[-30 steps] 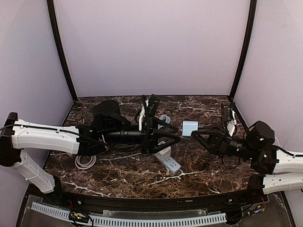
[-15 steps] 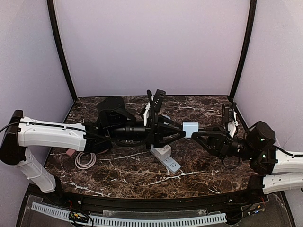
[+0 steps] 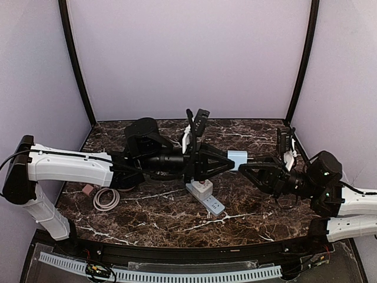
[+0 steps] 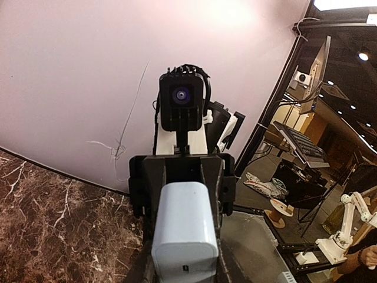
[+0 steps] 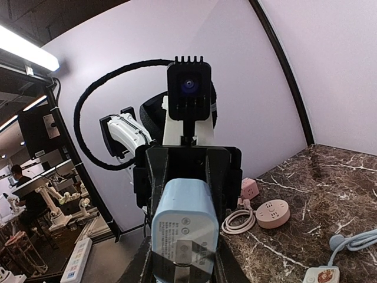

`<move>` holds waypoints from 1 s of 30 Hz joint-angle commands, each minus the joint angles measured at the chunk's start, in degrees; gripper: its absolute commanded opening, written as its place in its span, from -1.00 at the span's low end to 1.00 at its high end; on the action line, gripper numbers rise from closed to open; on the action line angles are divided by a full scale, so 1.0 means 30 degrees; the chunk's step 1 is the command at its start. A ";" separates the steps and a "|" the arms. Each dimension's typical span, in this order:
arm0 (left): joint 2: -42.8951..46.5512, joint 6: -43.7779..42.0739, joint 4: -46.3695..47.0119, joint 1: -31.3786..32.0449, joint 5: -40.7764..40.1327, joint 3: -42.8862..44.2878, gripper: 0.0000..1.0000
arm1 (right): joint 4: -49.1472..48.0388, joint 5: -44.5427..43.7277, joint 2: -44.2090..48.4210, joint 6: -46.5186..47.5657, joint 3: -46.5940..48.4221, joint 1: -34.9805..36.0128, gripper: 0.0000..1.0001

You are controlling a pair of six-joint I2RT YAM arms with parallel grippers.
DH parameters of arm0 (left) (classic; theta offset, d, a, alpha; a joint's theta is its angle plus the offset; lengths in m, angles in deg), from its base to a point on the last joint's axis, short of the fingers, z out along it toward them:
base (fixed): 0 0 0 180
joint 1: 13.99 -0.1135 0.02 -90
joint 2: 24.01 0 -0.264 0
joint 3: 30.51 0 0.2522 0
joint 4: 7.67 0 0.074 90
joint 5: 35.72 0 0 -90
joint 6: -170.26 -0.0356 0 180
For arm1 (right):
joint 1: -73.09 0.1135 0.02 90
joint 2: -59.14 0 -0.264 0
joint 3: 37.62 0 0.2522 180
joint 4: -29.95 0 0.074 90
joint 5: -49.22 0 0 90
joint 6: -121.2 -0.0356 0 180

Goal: Insert the plug

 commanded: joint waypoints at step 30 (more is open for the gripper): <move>0.2207 -0.1597 -0.3492 -0.0134 -0.2116 -0.1175 -0.98 | 0.9167 -0.6566 0.0089 0.0054 0.2828 -0.0036 0.97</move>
